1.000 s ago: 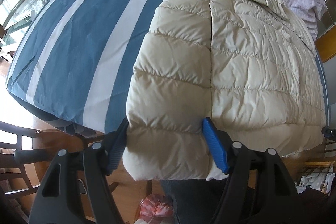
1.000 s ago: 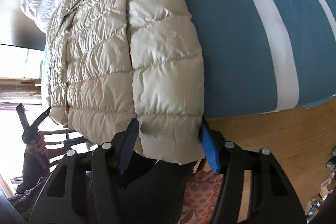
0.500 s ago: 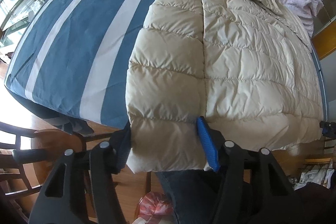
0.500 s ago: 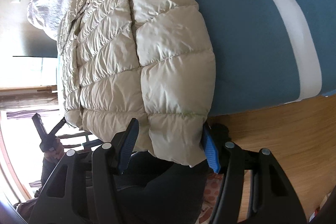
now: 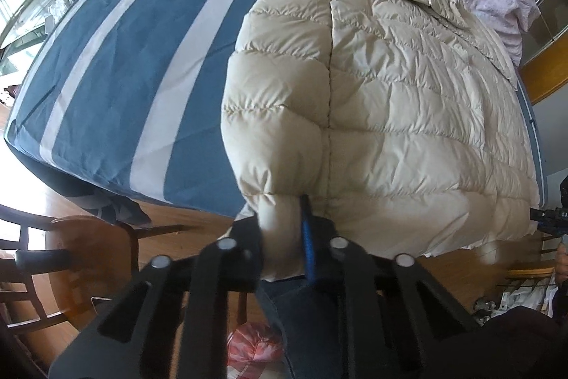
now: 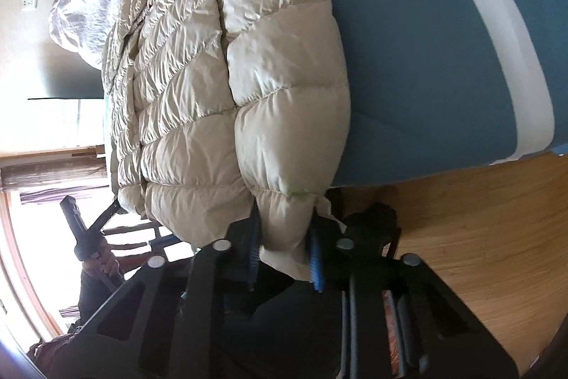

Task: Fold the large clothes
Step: 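Grasp the coat hem with the left tool while the right tool grasps the hem, then lift the hem with both tools and fold it toward the collar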

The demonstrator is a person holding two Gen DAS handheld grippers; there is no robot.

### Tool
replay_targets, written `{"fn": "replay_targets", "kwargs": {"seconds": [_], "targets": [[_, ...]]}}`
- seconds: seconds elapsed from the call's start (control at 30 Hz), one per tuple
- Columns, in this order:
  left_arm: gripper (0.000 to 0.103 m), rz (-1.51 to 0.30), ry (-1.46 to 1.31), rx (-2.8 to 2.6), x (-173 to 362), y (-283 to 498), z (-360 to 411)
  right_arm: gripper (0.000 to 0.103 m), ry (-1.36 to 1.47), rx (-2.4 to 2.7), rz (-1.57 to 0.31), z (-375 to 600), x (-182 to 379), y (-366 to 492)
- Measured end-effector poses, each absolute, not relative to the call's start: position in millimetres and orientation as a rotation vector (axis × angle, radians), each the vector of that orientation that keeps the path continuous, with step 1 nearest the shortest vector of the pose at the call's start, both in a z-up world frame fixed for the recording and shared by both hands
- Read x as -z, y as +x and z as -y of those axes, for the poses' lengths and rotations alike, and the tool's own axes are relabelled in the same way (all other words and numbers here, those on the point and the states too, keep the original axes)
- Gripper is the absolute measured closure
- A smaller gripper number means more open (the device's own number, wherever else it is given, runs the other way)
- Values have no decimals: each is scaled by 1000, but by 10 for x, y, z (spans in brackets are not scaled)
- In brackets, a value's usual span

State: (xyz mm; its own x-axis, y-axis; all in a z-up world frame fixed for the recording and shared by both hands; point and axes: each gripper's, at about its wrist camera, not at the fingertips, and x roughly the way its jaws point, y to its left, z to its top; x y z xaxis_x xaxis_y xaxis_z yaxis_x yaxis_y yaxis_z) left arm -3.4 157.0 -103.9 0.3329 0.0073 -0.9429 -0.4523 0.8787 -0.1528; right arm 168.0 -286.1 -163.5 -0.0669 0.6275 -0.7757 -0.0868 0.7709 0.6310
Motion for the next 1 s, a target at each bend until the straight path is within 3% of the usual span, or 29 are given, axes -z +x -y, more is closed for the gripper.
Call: {"fn": "replay_targets", "kwargs": {"seconds": [0.27, 1.0], "targets": [[96, -1196, -372, -322, 887, 26, -1559, 91, 414, -638, -1496, 2878, 1451, 1720], [98, -1089, -280, -370, 310, 420, -1701, 93, 378, -645, -1303, 2823, 818, 2163]]}}
